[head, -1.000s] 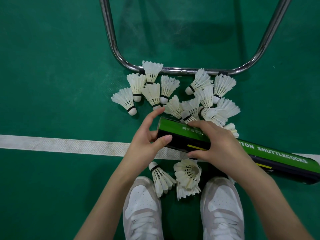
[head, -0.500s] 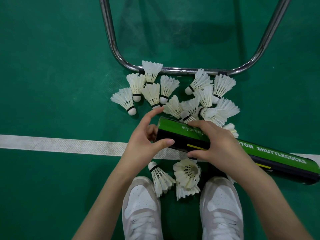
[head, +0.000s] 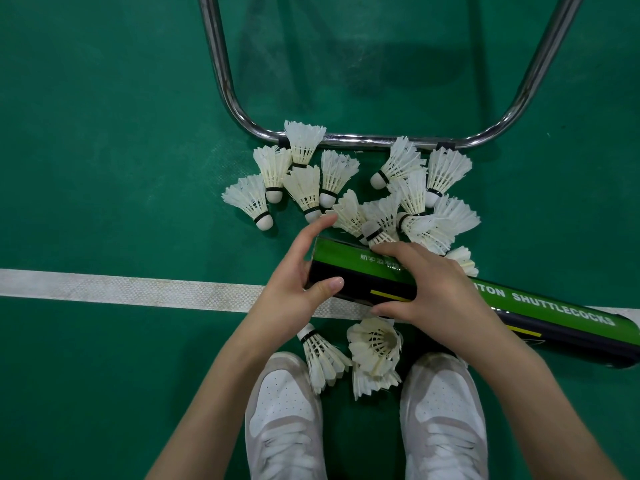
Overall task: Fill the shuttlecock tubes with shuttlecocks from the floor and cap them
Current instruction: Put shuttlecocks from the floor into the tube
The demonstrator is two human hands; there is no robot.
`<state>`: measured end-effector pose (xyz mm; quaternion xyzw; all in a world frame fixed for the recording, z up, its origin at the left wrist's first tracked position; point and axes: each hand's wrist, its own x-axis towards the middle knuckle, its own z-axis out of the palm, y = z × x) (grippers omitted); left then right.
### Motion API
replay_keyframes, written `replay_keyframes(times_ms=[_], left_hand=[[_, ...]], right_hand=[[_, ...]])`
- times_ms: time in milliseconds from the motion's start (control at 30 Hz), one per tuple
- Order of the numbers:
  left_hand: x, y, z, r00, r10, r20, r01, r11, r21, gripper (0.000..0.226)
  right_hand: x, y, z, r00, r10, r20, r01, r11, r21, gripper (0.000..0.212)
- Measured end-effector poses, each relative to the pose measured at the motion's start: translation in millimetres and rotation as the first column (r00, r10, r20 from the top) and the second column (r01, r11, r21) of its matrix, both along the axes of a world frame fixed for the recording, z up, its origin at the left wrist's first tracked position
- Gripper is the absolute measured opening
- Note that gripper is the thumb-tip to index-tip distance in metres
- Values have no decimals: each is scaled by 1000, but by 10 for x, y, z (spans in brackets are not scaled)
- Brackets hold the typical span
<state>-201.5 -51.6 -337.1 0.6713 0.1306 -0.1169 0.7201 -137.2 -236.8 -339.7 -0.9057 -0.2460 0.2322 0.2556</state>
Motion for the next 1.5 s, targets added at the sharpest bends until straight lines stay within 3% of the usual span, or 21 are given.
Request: replay_keyframes(times_ms=[167,367,533,667,900,1100,1500], left_hand=[[0,3,-5,999,40,-6,-40,999,9,67],[40,107,-9,995,98,30,-101,986,130,67],[72,345,13,952,290,96,-302,944,135,57],[210,547,-195,902,398,167,-431,854,291,47],[517,796,-410,909,365,201,-411,703,581,57],[560,910,-546,938,335,86,-301,667,681,61],[295,645,-555,875,468,125,-453,699,553,44]], right_hand=[[12,2,27,1000,-9,-20,10,1000,7,71],[71,48,48,999,-1,-47,2,1000,7,71],[119,48,48,997,-18,-70,19,1000,10,73],[120,53,42,997,-16,-69,16,1000,1,72],[110,59,54,998,-19,-67,20,1000,10,72],[91,67,51,997,-24,-74,25,1000,19,72],[95,71,57,997,-21,-72,22,1000,19,72]])
